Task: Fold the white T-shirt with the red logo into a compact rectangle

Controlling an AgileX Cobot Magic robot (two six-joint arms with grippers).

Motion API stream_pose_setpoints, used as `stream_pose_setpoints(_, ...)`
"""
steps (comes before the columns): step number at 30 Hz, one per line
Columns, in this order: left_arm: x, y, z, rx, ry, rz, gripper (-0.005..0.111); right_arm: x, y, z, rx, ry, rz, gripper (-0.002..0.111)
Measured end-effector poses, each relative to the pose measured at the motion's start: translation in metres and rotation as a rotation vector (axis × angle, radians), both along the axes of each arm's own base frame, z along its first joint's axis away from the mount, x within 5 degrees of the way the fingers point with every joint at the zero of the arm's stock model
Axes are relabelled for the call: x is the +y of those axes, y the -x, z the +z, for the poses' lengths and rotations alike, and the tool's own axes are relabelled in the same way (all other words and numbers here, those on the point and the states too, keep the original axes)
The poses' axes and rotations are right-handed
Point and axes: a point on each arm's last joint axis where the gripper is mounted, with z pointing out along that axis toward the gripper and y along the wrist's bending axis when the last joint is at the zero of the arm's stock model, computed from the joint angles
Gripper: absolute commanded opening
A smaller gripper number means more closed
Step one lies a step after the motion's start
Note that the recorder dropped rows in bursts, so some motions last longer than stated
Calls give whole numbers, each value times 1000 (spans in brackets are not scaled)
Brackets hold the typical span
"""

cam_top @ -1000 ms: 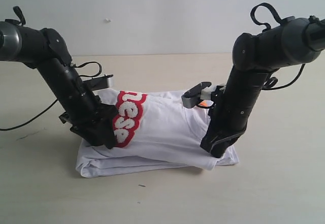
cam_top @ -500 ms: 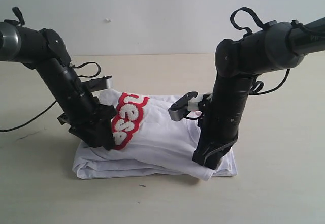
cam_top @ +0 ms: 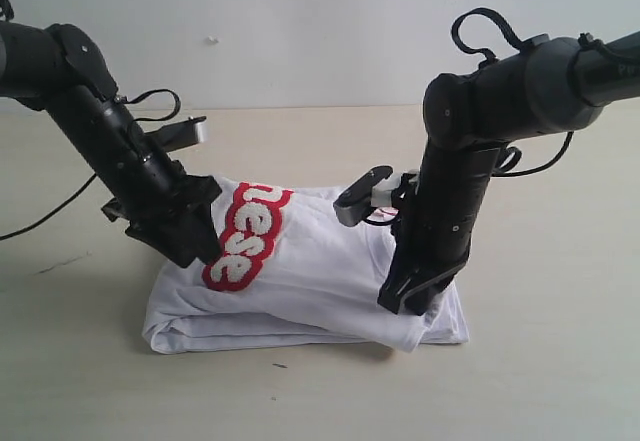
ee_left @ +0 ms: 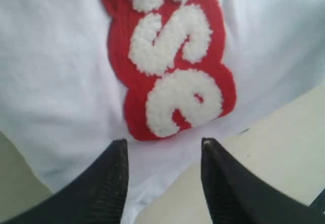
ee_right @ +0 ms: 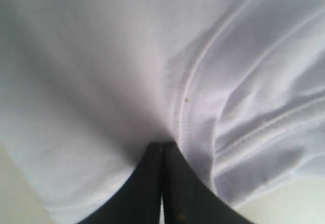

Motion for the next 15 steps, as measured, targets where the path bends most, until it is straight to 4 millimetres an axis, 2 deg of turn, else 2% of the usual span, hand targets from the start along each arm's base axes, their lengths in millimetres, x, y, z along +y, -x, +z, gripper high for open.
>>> stream_pose_setpoints(5,1,1,26,-53,42,23,45,-6,-5,21,-114,47,-27,0)
stream_pose_setpoints(8,3,4,47,-101,57,28,45,-10,-8,43,-220,68,-70,0)
stream_pose_setpoints(12,4,10,79,-173,93,36,45,-17,-9,83,-388,78,-150,0)
stream_pose_setpoints(15,6,17,105,-233,115,43,35,-23,-5,113,-493,78,-207,0)
